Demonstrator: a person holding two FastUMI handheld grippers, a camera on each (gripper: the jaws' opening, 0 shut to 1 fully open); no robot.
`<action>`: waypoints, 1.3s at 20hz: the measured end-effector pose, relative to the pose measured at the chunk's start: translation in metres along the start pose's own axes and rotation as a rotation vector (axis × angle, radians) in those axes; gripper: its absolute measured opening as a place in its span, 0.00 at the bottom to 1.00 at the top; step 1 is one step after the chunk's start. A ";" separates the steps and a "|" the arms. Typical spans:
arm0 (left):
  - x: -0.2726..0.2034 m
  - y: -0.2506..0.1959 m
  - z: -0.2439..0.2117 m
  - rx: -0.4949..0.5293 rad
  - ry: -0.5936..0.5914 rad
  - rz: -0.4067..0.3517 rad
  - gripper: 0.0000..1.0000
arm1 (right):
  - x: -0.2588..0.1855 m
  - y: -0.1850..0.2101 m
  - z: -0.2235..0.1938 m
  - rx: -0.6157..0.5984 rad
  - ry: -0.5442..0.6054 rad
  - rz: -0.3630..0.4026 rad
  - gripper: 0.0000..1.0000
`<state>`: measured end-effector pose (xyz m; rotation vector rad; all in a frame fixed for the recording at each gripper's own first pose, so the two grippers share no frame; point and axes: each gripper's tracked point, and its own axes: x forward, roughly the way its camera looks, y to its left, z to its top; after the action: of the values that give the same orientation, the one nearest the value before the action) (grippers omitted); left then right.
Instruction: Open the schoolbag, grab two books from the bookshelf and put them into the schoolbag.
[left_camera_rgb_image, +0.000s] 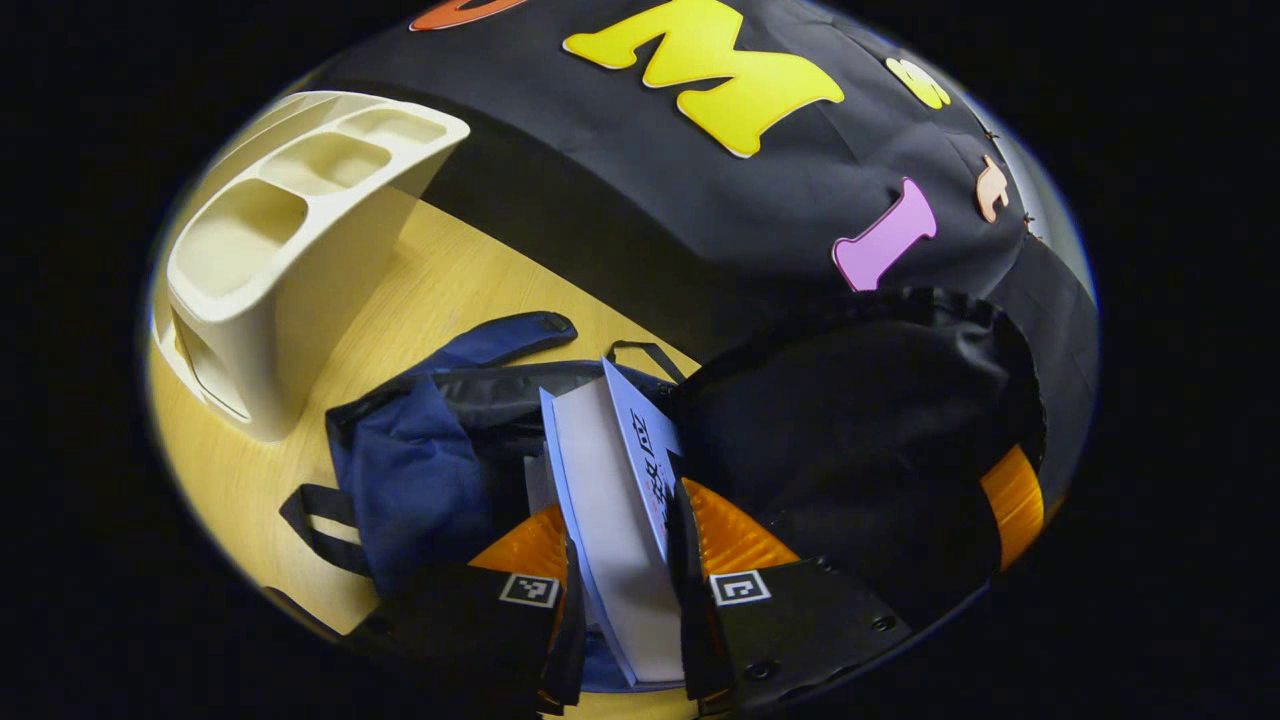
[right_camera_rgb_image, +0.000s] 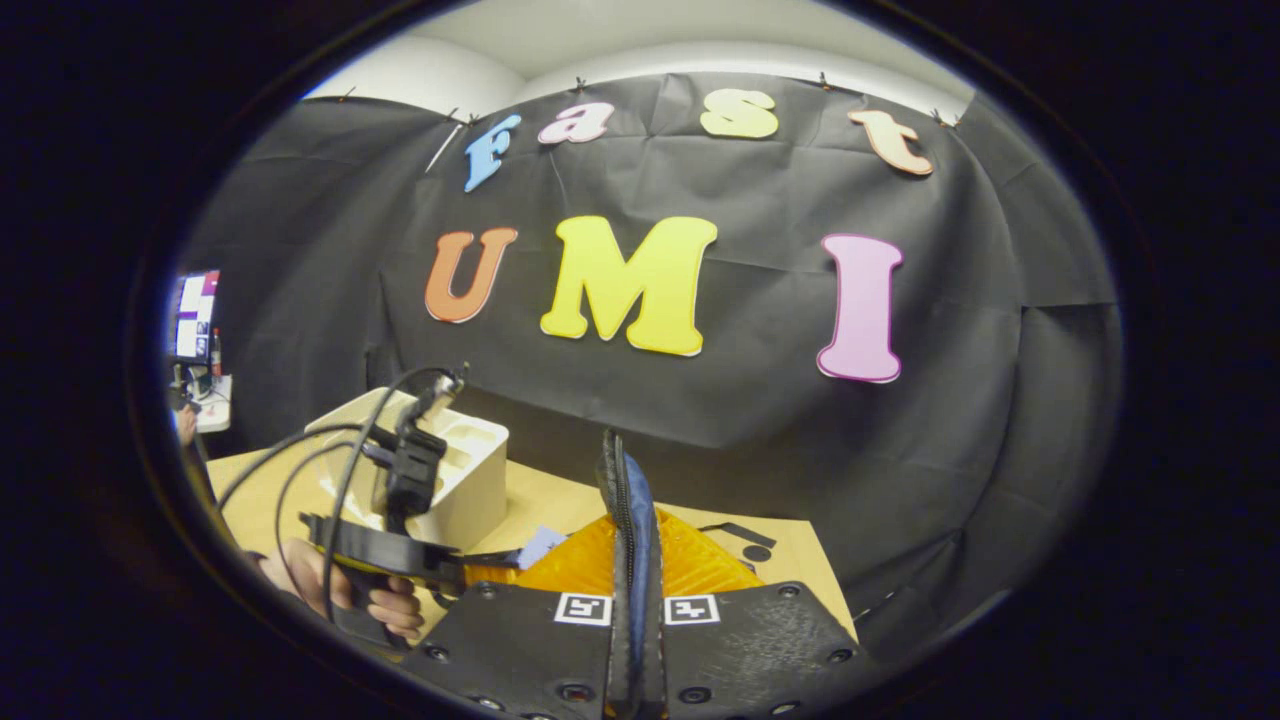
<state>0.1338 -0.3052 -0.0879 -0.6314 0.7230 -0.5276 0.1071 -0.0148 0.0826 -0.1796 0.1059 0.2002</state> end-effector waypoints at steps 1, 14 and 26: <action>0.009 -0.002 -0.005 -0.006 -0.003 -0.006 0.41 | -0.001 -0.002 -0.001 0.001 -0.001 0.002 0.04; 0.035 -0.004 -0.021 -0.173 0.075 -0.038 0.46 | 0.005 -0.023 -0.025 0.051 0.033 -0.040 0.05; 0.029 0.039 -0.034 0.068 0.111 0.152 0.83 | 0.001 -0.046 -0.081 0.076 0.176 -0.157 0.08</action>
<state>0.1358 -0.3084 -0.1468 -0.4824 0.8469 -0.4473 0.1105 -0.0743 0.0110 -0.1288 0.2731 0.0236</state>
